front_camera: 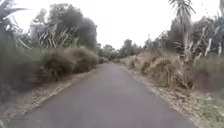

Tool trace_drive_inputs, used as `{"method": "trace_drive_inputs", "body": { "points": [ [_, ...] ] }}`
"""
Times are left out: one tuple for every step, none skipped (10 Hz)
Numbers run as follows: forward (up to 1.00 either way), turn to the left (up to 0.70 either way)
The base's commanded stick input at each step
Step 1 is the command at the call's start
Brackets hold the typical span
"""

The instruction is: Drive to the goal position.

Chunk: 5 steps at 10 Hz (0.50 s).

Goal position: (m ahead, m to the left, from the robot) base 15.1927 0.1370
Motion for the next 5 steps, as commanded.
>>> {"method": "trace_drive_inputs", "body": {
  "points": [
    [1.00, 0.00],
    [1.00, 0.00],
    [1.00, -0.01],
    [1.00, -0.06],
    [1.00, -0.11]
  ]
}}
